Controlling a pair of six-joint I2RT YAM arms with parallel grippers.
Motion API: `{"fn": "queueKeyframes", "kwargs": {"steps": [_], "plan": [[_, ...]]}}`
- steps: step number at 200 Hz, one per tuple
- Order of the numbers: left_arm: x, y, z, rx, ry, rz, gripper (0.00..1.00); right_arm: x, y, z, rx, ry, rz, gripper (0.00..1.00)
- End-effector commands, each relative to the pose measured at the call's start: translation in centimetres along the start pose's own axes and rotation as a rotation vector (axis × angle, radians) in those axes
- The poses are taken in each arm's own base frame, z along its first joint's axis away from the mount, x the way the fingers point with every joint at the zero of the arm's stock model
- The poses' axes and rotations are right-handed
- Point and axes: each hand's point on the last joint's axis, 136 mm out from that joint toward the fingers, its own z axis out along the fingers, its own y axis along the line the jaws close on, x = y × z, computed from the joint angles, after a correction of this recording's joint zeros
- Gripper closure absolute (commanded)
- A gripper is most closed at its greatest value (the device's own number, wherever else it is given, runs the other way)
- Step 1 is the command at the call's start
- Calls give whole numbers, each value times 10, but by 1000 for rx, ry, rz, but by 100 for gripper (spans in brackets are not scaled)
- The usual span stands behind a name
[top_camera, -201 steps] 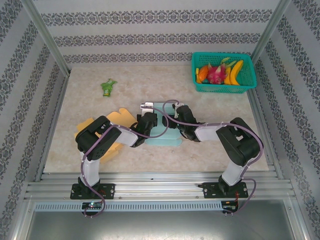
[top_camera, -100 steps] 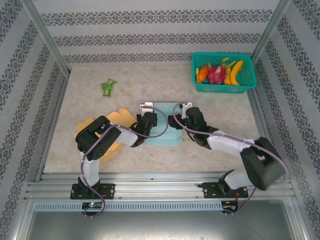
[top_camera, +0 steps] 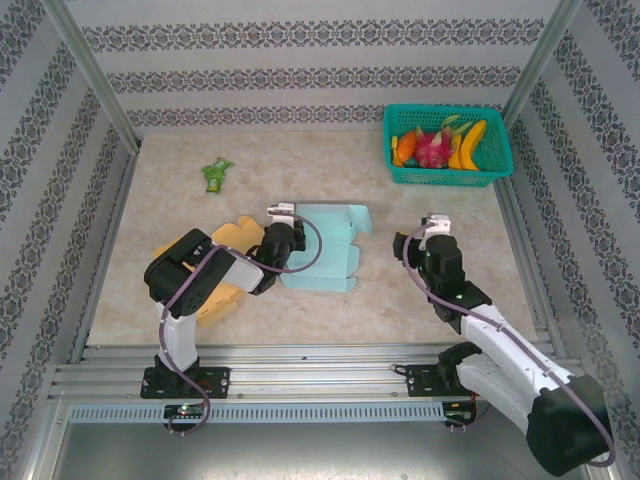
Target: Fold the paper box
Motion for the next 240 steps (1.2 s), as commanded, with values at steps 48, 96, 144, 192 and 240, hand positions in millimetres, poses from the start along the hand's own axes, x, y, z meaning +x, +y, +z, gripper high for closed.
{"fn": "queueKeyframes", "kwargs": {"steps": [48,96,144,192,240], "plan": [[40,-12,-9,161,130,91,100,17,55,24,-292,136,-81,40],[42,-16,-11,216,132,88,100,25,74,31,-340,156,-165,40],[43,-12,-11,223,139,65,100,26,90,25,-407,151,-198,40],[42,-13,-12,259,139,46,100,22,87,24,-386,132,-202,41],[43,-13,-13,283,138,31,100,32,105,28,-449,165,-230,46]]}}
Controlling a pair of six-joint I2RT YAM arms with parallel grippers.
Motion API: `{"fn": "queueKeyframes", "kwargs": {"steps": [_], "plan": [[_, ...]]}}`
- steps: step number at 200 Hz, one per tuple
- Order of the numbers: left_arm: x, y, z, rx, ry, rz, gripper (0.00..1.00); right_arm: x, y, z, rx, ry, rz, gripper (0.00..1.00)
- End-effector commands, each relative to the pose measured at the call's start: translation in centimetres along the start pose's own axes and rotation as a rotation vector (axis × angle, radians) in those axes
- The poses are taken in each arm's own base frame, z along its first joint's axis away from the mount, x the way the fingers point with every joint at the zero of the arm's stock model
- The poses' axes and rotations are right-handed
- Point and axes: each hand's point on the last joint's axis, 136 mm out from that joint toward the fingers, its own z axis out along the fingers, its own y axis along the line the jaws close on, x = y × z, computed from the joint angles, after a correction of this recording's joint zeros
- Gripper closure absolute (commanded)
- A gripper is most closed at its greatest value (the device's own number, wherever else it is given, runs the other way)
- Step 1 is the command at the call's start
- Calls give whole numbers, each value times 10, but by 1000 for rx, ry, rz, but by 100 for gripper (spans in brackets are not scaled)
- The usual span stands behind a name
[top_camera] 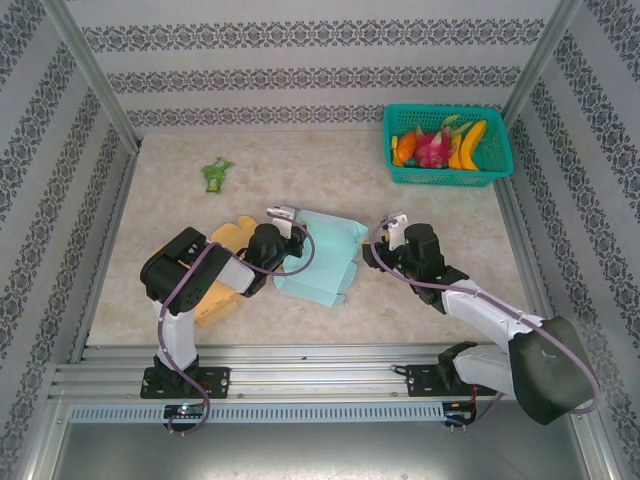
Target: Fold the paper box
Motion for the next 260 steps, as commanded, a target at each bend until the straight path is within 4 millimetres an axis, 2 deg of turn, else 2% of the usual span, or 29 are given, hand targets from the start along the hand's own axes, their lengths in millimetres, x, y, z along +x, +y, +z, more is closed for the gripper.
{"fn": "queueKeyframes", "kwargs": {"steps": [1,70,122,171,219,260], "plan": [[37,6,-5,12,116,-16,100,-15,16,5,-60,-31,-40,46],[39,5,-5,25,120,-18,100,-10,26,23,-52,6,-87,55],[39,7,-4,12,121,-28,100,-14,44,30,-80,-16,-101,56],[38,15,-3,-33,113,-53,100,-18,56,46,-47,-36,-93,57],[37,24,-5,-110,89,-68,100,-23,42,62,117,-79,-71,61],[38,15,-4,-169,87,18,100,-26,31,75,192,-104,-68,62]]}}
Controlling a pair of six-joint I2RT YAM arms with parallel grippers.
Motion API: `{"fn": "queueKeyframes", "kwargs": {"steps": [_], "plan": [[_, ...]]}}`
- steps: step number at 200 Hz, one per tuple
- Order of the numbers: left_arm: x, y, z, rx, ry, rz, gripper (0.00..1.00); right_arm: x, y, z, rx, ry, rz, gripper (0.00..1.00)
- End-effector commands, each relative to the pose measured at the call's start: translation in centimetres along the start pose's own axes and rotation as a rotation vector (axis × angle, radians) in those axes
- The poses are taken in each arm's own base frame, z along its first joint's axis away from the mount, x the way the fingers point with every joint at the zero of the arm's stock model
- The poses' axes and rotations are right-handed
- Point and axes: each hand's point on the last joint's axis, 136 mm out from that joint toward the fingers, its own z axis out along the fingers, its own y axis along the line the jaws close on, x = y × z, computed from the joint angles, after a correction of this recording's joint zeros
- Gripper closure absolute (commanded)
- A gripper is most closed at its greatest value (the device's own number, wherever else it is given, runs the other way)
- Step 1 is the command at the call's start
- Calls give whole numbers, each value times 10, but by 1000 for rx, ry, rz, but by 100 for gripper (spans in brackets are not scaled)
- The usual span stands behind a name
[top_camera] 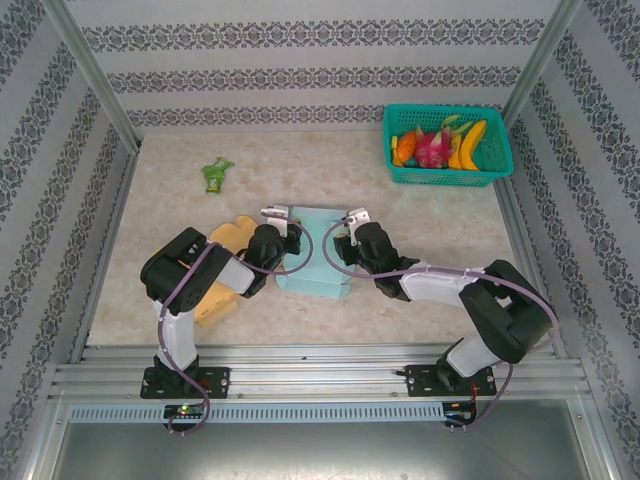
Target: Fold the paper box
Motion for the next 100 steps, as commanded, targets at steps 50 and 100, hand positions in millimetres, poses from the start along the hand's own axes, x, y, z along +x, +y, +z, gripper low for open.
{"fn": "queueKeyframes", "kwargs": {"steps": [50,100], "plan": [[41,-7,-2,-84,107,129,100,-16,-19,15,150,-91,7,67],[42,-8,-1,-130,111,160,100,-8,-46,19,313,-89,8,76]]}}
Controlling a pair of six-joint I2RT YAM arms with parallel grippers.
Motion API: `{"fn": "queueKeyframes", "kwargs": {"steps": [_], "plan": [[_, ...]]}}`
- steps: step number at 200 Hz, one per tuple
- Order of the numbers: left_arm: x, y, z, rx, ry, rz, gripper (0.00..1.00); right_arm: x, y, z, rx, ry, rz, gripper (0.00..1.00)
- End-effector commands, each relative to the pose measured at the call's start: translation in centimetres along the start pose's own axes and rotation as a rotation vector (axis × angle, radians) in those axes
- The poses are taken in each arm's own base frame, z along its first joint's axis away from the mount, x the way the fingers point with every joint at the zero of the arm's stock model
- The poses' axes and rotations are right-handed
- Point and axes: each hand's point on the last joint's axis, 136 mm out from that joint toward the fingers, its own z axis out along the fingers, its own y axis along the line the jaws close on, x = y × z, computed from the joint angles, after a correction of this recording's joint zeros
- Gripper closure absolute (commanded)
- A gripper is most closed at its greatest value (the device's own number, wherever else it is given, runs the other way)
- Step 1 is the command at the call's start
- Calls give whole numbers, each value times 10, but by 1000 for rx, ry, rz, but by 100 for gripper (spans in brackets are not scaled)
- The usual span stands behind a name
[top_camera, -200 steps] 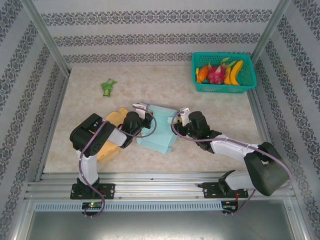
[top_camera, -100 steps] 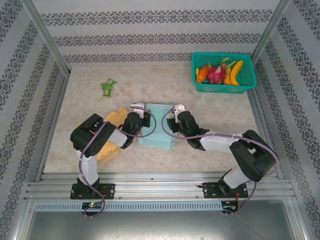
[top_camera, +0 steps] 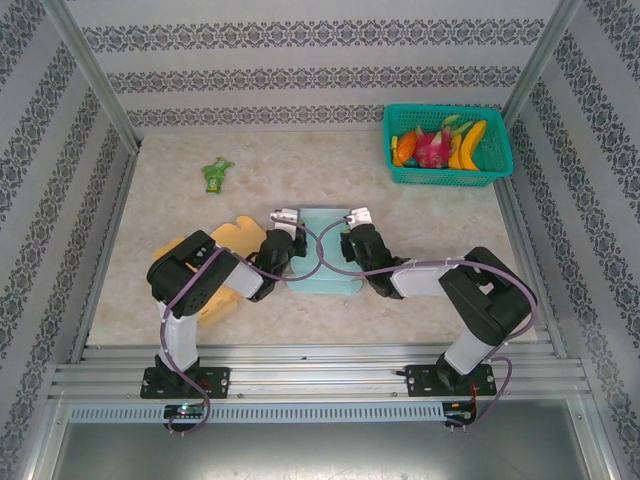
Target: Fold the paper box
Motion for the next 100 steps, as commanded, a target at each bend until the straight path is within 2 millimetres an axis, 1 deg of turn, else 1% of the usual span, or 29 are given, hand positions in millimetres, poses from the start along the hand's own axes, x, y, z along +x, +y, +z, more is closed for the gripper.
{"fn": "queueKeyframes", "kwargs": {"steps": [1,25,46,70,80,100], "plan": [[40,-3,-1,-13,129,80,100,-16,-16,3,125,-63,25,76],[39,1,1,-58,134,79,100,-13,-41,-4,268,-76,43,82],[38,3,2,-97,136,87,100,-11,-58,-10,367,-81,48,82],[36,4,4,-153,134,107,100,-11,-71,-17,472,-87,43,82],[36,4,4,-175,132,120,100,-11,-78,-21,512,-96,56,79],[35,3,5,-209,126,137,100,-11,-85,-23,526,-94,81,78]]}}
